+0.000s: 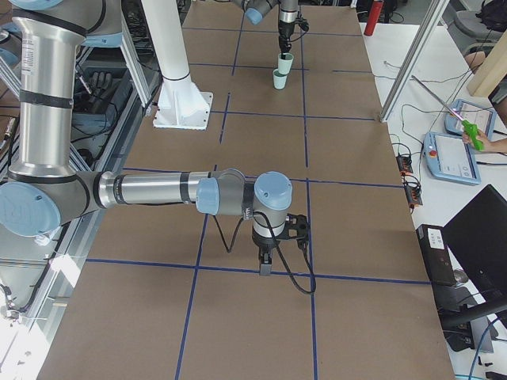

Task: Stack cups
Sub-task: 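Lower the held cup into the other cup and open the left gripper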

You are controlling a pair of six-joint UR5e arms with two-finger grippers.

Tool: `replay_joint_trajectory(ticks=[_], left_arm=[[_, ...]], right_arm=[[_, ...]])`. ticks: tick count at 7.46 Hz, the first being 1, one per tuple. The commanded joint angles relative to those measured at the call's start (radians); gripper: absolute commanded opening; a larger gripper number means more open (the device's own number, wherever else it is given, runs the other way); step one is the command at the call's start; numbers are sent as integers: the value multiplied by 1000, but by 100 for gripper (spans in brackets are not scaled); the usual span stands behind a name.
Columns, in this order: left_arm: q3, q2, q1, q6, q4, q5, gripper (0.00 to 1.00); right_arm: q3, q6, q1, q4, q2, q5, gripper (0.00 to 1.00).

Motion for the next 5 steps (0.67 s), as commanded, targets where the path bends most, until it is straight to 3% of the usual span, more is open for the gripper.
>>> replay_joint_trajectory(ticks=[1, 5], left_arm=[[-1, 10, 2, 3, 0, 3, 0], [-4, 10, 9, 5, 0, 1, 0]], right_arm=[[0, 0, 0, 0, 1, 0, 100], [0, 0, 0, 0, -1, 0, 100]])
